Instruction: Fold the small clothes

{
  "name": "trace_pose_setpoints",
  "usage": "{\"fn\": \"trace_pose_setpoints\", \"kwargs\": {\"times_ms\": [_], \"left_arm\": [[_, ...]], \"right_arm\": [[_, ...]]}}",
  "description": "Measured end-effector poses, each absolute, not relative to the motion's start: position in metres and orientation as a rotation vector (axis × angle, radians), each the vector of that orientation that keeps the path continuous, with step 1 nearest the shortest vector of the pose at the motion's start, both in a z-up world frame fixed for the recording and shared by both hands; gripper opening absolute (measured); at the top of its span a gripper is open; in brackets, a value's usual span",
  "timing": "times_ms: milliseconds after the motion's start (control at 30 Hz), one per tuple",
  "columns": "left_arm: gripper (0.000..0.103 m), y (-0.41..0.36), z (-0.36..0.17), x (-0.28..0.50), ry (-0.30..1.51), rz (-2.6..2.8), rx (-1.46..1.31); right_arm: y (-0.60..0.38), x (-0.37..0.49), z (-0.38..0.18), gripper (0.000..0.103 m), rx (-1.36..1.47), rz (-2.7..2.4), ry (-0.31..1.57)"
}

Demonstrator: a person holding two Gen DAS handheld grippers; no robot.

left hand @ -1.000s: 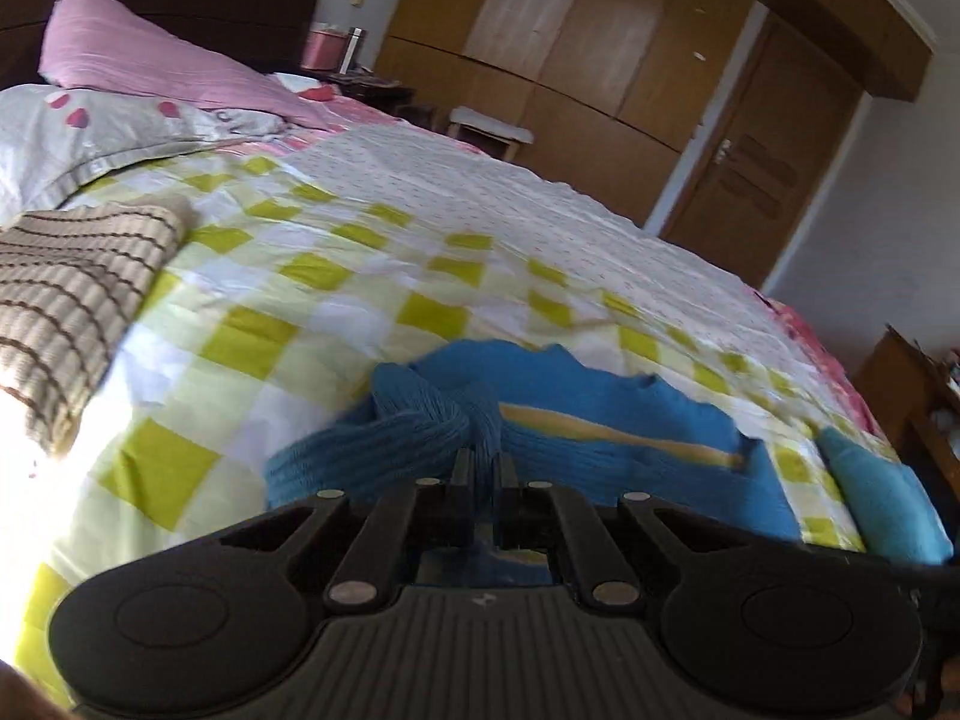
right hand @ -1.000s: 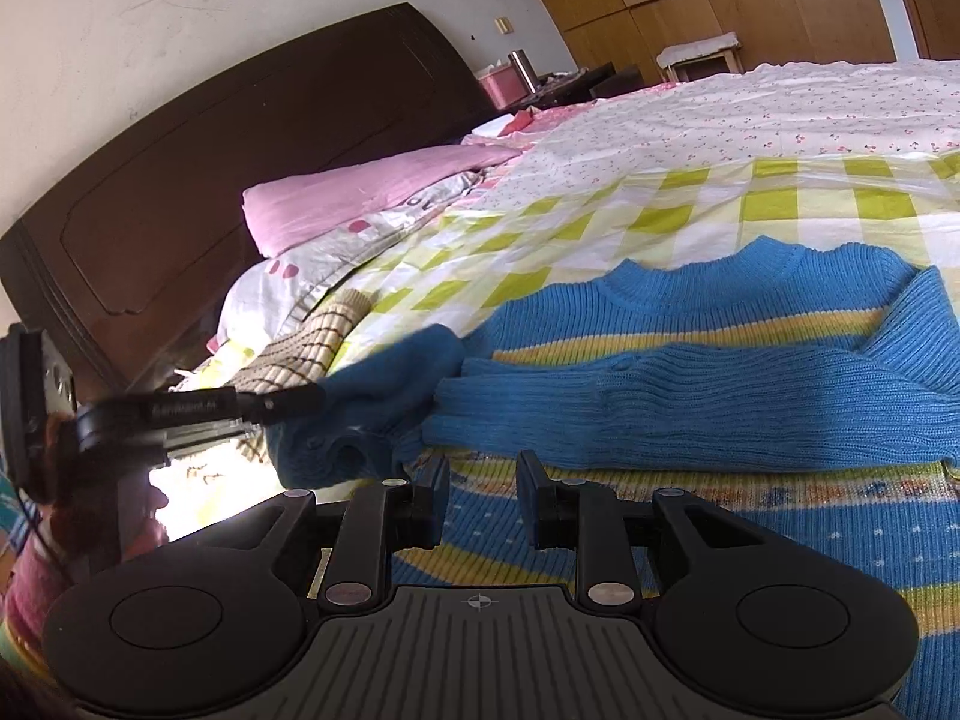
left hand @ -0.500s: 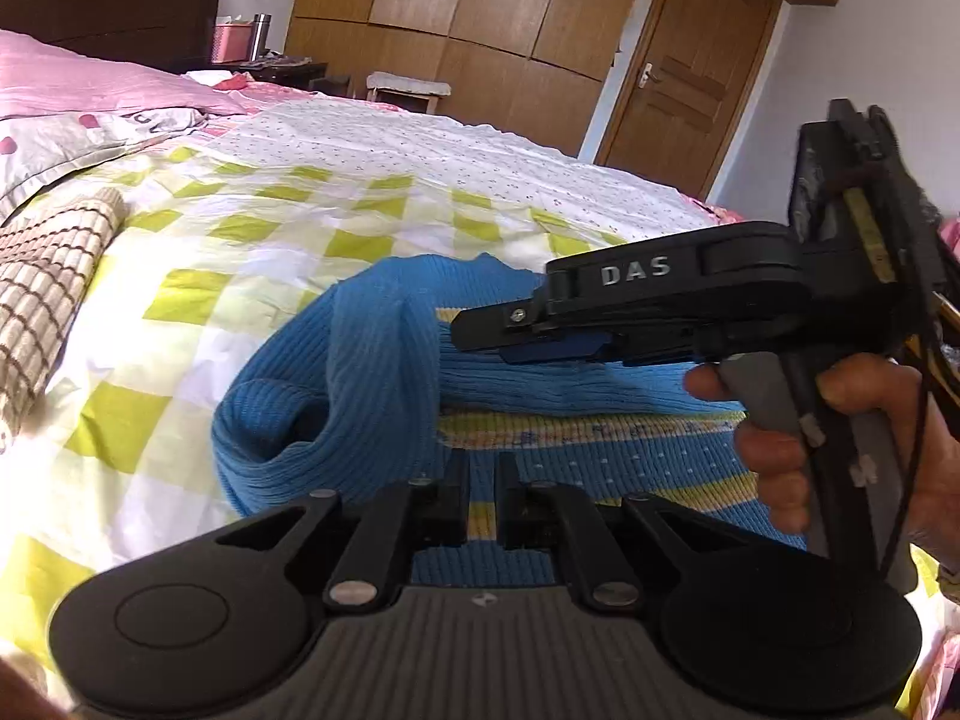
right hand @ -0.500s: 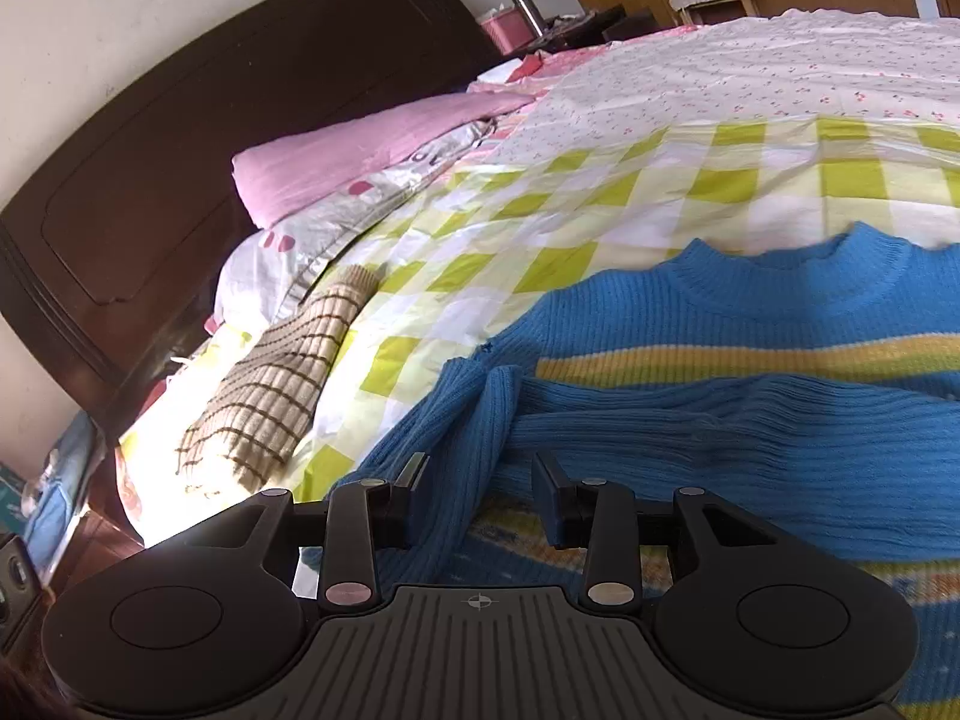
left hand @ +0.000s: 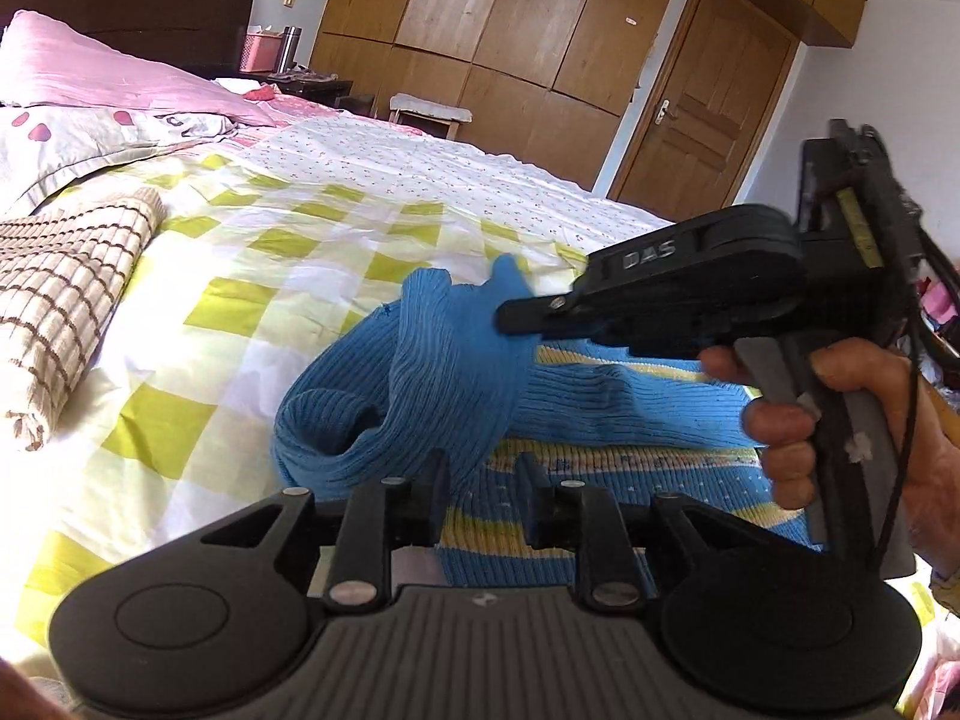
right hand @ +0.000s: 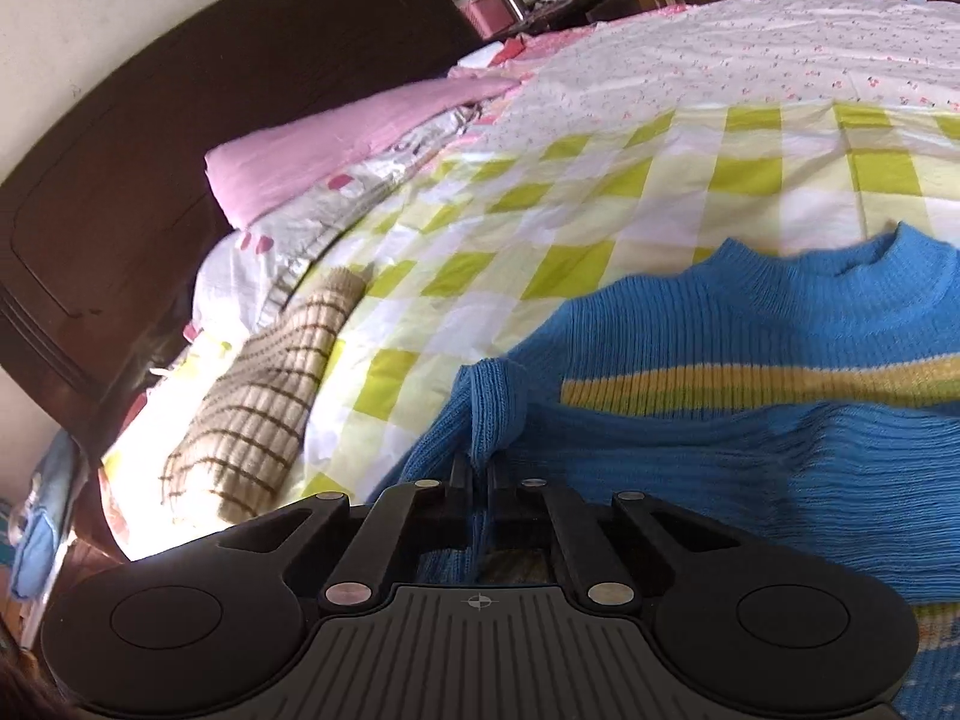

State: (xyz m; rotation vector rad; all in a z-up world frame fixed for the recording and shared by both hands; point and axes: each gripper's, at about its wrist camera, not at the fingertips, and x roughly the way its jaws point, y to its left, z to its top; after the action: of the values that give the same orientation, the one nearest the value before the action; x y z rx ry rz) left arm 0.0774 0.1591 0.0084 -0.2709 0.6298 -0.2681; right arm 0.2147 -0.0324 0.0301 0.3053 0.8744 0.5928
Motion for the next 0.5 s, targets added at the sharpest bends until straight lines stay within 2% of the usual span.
{"fn": "trace_pose_setpoints", "kwargs": {"times_ms": [200,300,500], "left_arm": [[0.049,0.156,0.008,0.076,0.601,-0.253,-0.264],[0.054,0.15,0.006,0.077,0.602,-0.25,-0.241],[0.056,0.134,-0.003,0.084,0.644,-0.25,-0.175]], "right_arm": [[-0.099,0.195,0.083,0.004,0.429,0.526,0.684],[-0.137,0.184,0.094,0.004,0.435,0.421,0.595],[-0.192,0.174,0.055,0.004,0.453,0.25,0.642]]}}
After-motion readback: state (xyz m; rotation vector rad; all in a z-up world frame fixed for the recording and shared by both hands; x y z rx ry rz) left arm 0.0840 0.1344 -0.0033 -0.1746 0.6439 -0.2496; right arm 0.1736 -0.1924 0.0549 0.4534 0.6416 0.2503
